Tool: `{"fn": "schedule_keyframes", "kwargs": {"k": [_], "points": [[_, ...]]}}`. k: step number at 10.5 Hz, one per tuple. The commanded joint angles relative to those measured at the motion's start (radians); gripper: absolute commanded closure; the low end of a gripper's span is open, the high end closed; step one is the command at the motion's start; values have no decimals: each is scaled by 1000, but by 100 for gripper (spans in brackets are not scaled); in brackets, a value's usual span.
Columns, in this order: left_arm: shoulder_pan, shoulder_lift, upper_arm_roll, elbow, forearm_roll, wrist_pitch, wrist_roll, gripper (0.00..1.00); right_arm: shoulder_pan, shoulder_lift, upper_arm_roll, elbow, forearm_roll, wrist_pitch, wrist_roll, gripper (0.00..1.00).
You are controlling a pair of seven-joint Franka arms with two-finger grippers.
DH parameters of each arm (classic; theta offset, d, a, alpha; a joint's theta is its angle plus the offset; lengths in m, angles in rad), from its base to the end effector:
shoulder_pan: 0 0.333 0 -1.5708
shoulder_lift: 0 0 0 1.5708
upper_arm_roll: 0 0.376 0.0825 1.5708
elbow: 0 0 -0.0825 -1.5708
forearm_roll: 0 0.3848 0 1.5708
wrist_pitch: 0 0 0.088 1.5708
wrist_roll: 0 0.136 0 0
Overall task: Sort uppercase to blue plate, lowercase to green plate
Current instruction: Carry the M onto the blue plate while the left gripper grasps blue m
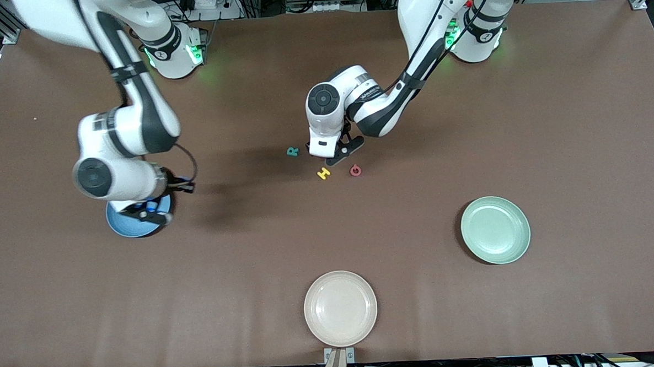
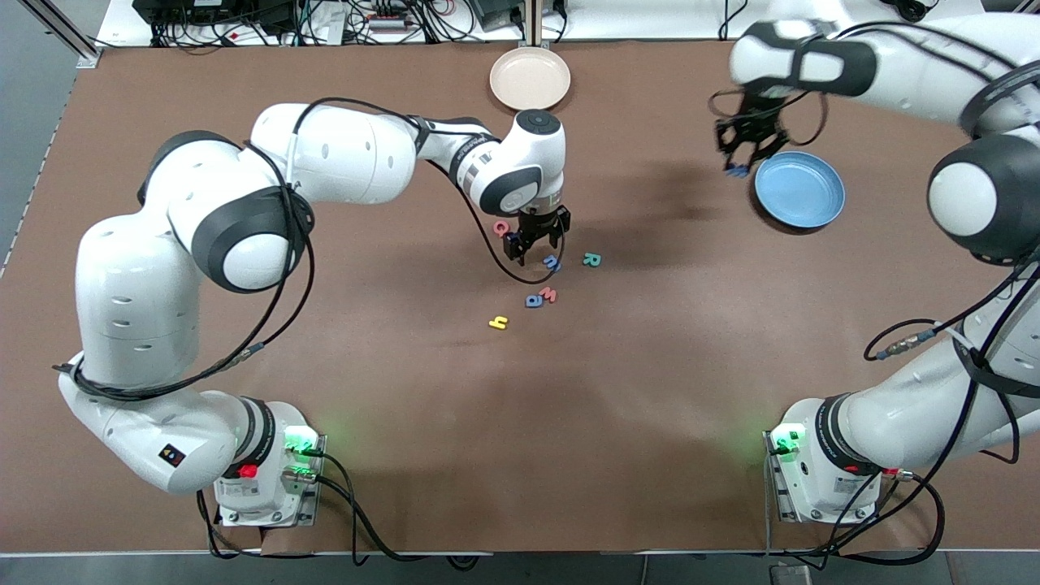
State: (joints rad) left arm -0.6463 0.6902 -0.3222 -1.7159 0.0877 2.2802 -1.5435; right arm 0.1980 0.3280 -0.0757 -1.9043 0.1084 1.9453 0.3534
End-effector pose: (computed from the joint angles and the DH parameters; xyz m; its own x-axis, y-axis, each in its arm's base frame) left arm 0.4177 -0.5572 0.2142 0.8272 0.5431 -0.1440 0.5366 -0.8396 -0.0842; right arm 0.5937 0.0858 0.3365 0.9178 -0.2748 -0.2866 -0.2750 -0.9606 0.0405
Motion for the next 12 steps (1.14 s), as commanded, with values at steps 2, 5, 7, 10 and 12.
{"fn": "schedule_keyframes", "kwargs": {"k": [2, 5, 7, 10, 12], "points": [[-36, 29, 21, 24, 29, 25, -49, 17, -185, 57, 11, 24, -27, 29, -236, 74], [-70, 49, 35, 22, 44, 84, -92, 23, -236, 143, 13, 25, -58, 130, -289, 74], [-72, 51, 40, 22, 63, 93, -96, 29, -233, 167, 13, 24, -59, 170, -294, 69], [-72, 55, 40, 15, 80, 125, -125, 44, -230, 175, 13, 17, -92, 172, -303, 0], [-73, 57, 40, 13, 80, 127, -125, 55, -233, 160, 13, 11, -93, 149, -323, 0]]}}
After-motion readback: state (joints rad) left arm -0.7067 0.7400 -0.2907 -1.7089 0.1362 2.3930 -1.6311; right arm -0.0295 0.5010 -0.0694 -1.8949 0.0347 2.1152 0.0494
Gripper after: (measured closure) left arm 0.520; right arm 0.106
